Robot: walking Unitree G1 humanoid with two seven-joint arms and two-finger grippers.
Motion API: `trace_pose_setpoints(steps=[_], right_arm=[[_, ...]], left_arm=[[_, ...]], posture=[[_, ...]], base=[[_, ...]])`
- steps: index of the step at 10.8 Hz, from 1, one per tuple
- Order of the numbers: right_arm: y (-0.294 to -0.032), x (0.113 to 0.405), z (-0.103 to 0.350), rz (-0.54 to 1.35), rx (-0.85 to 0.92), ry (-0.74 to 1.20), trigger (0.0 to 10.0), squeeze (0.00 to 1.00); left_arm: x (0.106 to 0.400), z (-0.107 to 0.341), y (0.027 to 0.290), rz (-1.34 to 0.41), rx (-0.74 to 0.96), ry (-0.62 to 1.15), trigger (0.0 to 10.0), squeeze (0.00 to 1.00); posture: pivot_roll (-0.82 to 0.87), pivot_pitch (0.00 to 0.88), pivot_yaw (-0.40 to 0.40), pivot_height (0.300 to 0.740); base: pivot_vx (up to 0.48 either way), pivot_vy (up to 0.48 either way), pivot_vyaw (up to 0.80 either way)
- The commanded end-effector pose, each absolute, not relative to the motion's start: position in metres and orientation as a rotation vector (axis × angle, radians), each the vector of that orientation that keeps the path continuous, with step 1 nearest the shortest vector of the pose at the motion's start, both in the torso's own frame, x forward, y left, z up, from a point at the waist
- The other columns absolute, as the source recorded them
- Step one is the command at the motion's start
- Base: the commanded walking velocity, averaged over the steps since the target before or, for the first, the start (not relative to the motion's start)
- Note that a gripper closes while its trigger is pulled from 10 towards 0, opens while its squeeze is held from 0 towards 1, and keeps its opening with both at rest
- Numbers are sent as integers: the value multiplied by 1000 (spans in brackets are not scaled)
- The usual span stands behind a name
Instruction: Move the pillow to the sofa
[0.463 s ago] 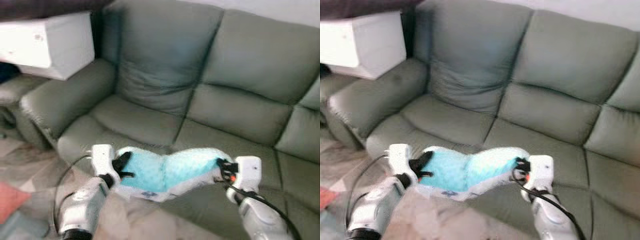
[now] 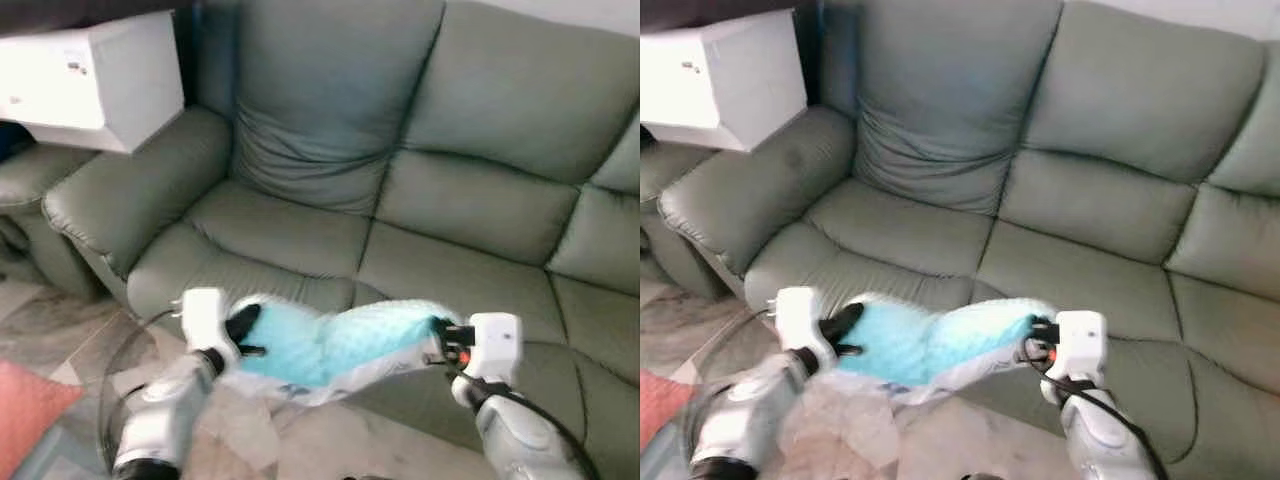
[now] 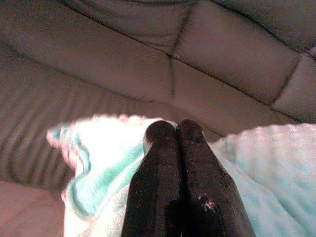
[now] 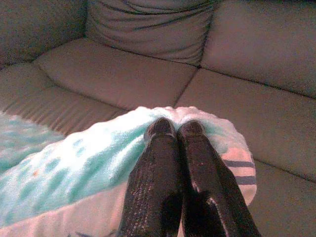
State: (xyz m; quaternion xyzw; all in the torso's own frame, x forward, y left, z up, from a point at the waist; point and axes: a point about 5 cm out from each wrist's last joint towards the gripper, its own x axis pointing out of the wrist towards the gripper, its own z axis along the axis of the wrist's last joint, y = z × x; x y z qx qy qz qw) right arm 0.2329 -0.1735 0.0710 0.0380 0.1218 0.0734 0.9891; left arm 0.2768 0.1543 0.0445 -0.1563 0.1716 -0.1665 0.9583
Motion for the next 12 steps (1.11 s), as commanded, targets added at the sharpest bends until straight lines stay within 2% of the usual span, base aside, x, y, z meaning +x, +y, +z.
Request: trace_pose_setpoints(steps=[1, 3, 12], right_arm=[[-178, 235, 76, 140, 70, 228, 10000, 0], [-177, 234, 75, 137, 73, 230, 10000, 0], [-182, 236, 76, 119, 58, 233, 10000, 0]], left_arm=[[279, 51, 144, -385, -310, 329, 10000, 0], [280, 52, 142, -402, -300, 327, 10000, 0], [283, 53, 140, -406, -311, 316, 10000, 0]], posture=[[-177, 106, -59, 740], [-178, 107, -56, 740], [-188, 99, -57, 740]], base=[[0, 0, 0], [0, 0, 0], [0, 0, -786]])
